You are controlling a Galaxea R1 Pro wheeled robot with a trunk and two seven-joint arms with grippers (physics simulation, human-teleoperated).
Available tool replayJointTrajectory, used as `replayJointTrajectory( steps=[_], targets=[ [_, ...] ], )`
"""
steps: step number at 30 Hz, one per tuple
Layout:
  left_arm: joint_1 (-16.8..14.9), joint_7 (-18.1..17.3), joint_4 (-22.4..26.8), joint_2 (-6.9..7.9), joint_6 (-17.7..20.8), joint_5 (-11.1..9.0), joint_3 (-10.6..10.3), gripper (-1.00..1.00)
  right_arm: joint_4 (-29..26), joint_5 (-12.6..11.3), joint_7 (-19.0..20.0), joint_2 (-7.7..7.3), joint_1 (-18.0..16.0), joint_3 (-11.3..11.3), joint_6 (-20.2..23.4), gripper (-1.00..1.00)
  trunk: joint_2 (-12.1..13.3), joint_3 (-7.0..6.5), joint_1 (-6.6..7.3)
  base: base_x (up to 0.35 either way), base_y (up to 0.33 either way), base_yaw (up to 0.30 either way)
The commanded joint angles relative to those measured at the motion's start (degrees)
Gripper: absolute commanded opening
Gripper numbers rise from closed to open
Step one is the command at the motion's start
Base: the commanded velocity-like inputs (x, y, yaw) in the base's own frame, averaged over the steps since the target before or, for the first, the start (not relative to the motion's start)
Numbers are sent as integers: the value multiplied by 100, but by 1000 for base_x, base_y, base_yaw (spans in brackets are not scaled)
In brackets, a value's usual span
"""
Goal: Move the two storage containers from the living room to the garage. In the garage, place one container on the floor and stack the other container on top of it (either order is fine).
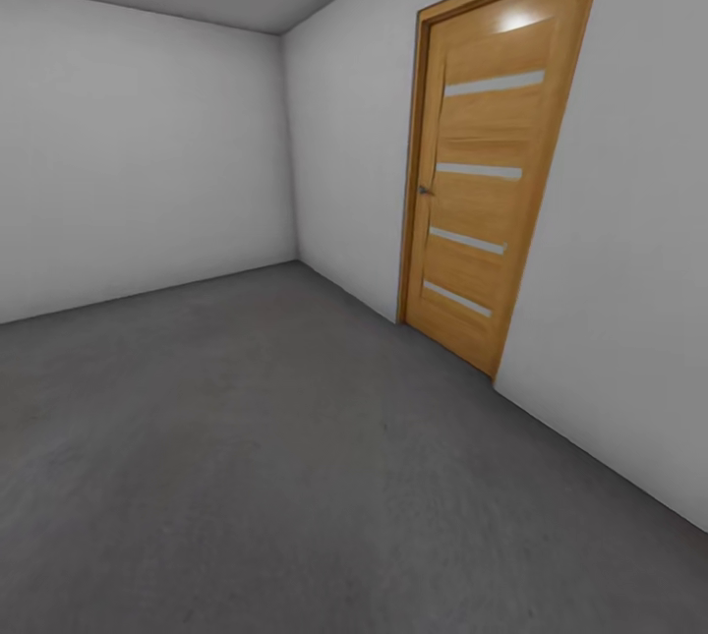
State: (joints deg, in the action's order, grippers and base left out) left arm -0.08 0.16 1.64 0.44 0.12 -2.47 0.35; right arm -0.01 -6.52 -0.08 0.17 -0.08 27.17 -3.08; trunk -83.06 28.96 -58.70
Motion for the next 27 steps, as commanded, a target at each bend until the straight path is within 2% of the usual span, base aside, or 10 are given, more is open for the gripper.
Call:
replayJointTrajectory(
  steps=[1,27],
  targets=[
    [-1,2,3,0,0,-26,1,100,1,-60,-1,0,-1,49,-18,100,-2,5,-3,322,0,0],
    [-1,2,3,0,-2,-26,0,100,1,-60,-1,0,-1,51,-18,100,-2,5,-3,322,0,0]
  ],
)
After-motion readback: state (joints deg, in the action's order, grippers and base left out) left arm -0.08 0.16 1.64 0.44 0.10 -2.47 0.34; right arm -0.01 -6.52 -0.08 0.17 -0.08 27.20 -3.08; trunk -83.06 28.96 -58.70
